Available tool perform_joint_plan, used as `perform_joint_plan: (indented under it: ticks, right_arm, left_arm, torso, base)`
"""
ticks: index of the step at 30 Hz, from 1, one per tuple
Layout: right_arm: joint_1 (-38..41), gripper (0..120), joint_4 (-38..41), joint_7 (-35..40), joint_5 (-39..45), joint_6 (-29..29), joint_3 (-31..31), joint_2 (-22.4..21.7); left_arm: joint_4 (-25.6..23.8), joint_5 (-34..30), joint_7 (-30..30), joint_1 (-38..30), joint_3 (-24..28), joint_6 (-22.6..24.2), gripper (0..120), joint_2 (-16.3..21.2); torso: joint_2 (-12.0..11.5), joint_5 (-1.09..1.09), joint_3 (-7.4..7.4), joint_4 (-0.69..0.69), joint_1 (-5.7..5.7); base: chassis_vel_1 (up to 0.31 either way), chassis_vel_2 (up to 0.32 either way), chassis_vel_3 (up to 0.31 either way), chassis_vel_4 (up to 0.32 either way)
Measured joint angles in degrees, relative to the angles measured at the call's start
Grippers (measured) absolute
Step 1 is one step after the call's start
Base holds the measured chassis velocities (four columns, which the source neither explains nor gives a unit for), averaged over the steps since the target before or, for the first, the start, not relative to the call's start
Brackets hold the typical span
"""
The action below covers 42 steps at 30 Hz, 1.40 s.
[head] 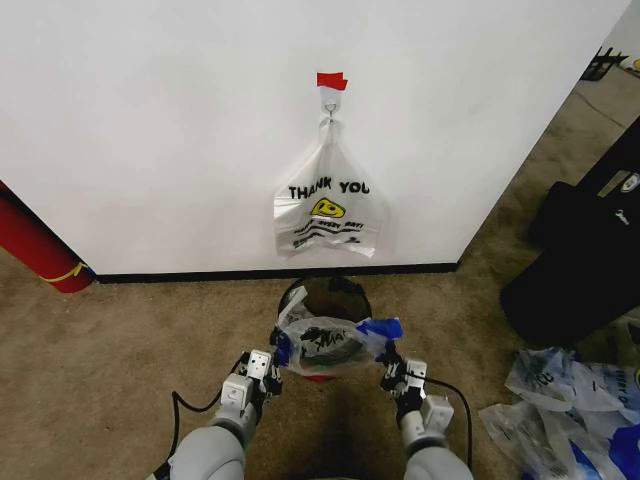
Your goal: Pick up the garbage bag from the wall and place it over the trash bin.
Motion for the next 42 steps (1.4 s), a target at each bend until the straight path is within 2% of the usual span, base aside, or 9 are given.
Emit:
perform_joint_plan:
  ticks: [8,13,16,20,25,27,29,33,42]
  right_arm:
    - [0.35,0,-0.55,0.27,-0.41,-0.29,-0.34,0.23]
    - [-1.74,2,0.1,-2.17,-3.21,3.7,0.7,0.08]
    - [-2.93,5,0.31,-3.23,-4.47,5.54,1.22,0.1]
    - [-5.87,20,0.99,-5.59,-7.15,9.6,2.9,0.54]
    - [-8.04,35,1.58,-7.31,-8.83,12.83,4.48,0.89]
    - [-9.55,45,2.03,-8.73,-10.05,15.26,5.48,1.22]
    - [-9.86,49,2.13,-9.04,-10.31,15.83,5.7,1.28]
    - [-11.46,67,2.78,-11.6,-11.24,19.83,7.45,1.93]
    - [-12.07,94,3.32,-14.26,-11.8,24.54,9.56,3.0]
  left_arm:
    - [0.45,1.37,0.66,-0.3,0.56,-1.24,1,-0.26]
    - [-2.16,2.63,1.08,1.98,-1.33,-1.45,23,0.7]
    - [-3.15,3.69,1.21,3.46,-2.21,-1.4,30,0.77]
    - [-5.32,5.92,1.23,7.23,-3.99,-2.43,48,0.12]
    - [-7.43,6.82,1.05,9.44,-5.38,-2.89,62,-0.06]
    - [-8.97,7.05,0.98,10.85,-6.92,-3.37,74,0.27]
    - [-9.32,7.05,0.94,11.09,-7.26,-3.52,77,0.36]
    - [-11.95,6.95,0.55,12.52,-8.78,-4.38,95,0.8]
    - [-13.71,6.98,0.36,13.74,-9.85,-7.73,100,0.99]
  torso:
    - [0.0,0.0,0.0,0.0,0.0]
    - [0.0,0.0,0.0,0.0,0.0]
    - [0.0,0.0,0.0,-0.01,0.0]
    - [0.0,0.0,-0.01,0.0,0.0]
    - [0.0,0.0,-0.01,0.0,0.0]
    - [0.0,0.0,-0.01,0.0,0.0]
    - [0.0,0.0,-0.01,0.0,0.0]
    - [0.0,0.0,-0.01,-0.01,0.0]
    - [0.0,0.0,-0.01,0.0,0.0]
  base:
    - [0.0,0.0,0.0,0.0]
    - [0.0,0.0,0.0,0.0]
    - [0.0,0.0,0.0,0.0]
    - [0.0,0.0,0.0,0.0]
    - [0.0,0.0,0.0,0.0]
    - [0.0,0.0,0.0,0.0]
    - [0.0,0.0,0.0,0.0]
    - [0.0,0.0,0.0,0.0]
    - [0.0,0.0,0.0,0.0]
